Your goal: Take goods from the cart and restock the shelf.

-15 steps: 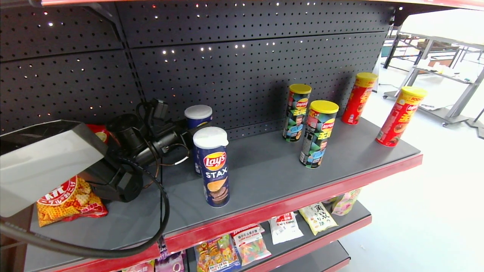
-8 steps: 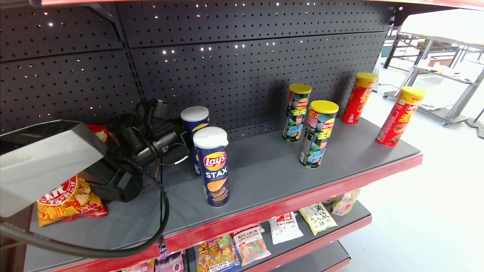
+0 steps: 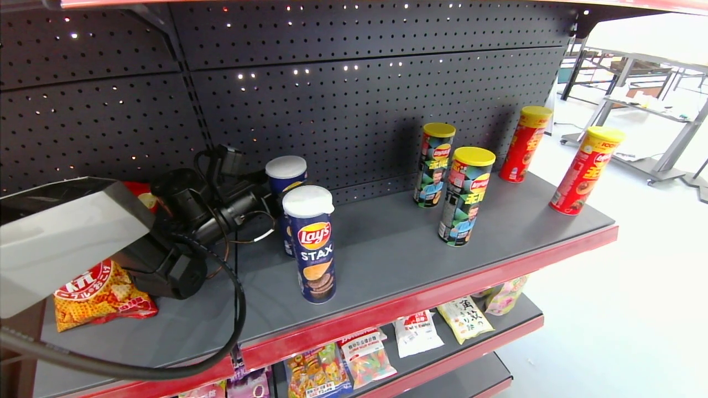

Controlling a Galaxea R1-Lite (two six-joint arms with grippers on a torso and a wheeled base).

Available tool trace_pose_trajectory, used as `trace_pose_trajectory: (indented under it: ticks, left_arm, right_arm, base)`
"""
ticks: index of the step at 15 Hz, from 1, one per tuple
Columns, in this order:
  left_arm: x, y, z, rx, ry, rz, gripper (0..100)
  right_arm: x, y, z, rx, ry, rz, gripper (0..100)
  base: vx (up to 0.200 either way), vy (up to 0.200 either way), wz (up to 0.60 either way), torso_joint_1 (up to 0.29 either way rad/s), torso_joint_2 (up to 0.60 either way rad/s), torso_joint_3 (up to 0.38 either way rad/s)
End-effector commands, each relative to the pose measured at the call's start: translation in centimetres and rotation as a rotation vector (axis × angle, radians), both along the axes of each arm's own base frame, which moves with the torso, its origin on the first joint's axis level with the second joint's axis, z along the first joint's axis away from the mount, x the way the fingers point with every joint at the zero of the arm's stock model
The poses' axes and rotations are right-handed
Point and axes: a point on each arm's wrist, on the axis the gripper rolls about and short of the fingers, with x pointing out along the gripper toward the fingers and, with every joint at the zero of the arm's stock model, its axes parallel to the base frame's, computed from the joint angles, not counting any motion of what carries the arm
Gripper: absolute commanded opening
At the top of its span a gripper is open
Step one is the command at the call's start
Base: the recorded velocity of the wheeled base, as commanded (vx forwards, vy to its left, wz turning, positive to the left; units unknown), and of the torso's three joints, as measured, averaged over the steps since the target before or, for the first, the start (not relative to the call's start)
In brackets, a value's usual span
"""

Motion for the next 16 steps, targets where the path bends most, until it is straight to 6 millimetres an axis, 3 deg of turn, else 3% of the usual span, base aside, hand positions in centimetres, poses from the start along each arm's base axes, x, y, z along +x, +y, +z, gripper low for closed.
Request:
trace_pose_trajectory:
  ticks: [1,8,11,16]
  left_arm:
    - [-0.4,0.0,0.0,0.004,0.009,-0.002,100]
    - [-2.6,0.8,-0.4,0.028,0.067,0.009,100]
    - [-2.9,2.3,-0.9,0.072,0.057,0.054,100]
    - [-5.2,2.7,-1.1,0.096,0.101,0.060,100]
  right_arm:
    - [0.0,0.0,0.0,0.001,0.000,0.001,100]
    - [0.0,0.0,0.0,0.007,0.001,0.002,100]
    - [0.0,0.0,0.0,0.007,0.001,0.002,100]
    - [0.0,0.0,0.0,0.007,0.001,0.002,100]
  base:
    - [0.000,0.000,0.00,0.000,0.00,0.000]
    - [0.000,0.000,0.00,0.000,0.00,0.000]
    - [0.000,0.000,0.00,0.000,0.00,0.000]
    - [0.000,0.000,0.00,0.000,0.00,0.000]
